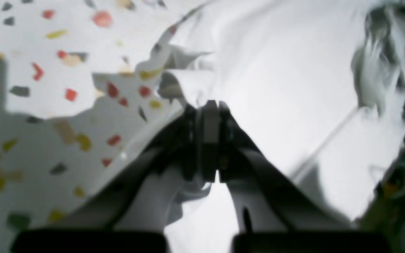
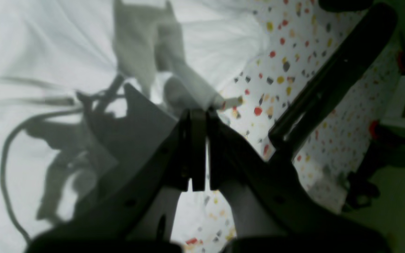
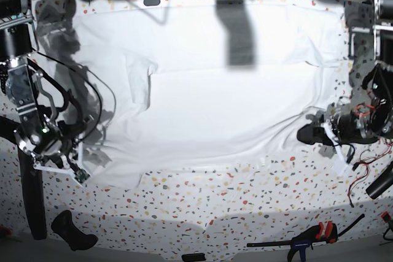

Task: Fold the T-shirt properly
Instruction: 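Lift the side edges and fold them inward toward the shirt center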

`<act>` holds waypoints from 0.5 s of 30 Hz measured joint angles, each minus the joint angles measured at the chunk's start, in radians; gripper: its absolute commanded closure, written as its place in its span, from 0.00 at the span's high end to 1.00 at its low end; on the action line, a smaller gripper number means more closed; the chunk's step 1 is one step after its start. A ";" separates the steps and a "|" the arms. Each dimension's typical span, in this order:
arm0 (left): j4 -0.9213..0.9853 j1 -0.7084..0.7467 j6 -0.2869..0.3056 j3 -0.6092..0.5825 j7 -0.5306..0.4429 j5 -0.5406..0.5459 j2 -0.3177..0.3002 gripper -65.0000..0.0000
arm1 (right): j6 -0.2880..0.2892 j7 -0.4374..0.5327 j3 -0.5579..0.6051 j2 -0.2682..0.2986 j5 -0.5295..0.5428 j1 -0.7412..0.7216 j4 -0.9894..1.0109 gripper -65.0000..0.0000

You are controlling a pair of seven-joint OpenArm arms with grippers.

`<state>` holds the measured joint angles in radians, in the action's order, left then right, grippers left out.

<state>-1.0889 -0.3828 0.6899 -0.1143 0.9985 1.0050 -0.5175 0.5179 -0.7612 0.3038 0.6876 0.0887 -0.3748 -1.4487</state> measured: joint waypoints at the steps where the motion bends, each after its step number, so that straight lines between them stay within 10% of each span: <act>1: -0.037 0.018 0.000 0.020 0.000 -0.017 -0.009 0.00 | 0.000 0.000 0.000 0.011 0.000 0.008 -0.009 0.00; 15: -0.318 0.250 0.001 0.311 0.072 -0.029 -0.014 0.00 | -0.005 -0.082 -0.029 0.042 0.010 0.083 -0.210 0.00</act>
<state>-1.4071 -0.1329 0.6910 0.1967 1.0710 0.9760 -0.5316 0.5133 -0.8433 0.2745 0.7300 0.0982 -0.2920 -1.6588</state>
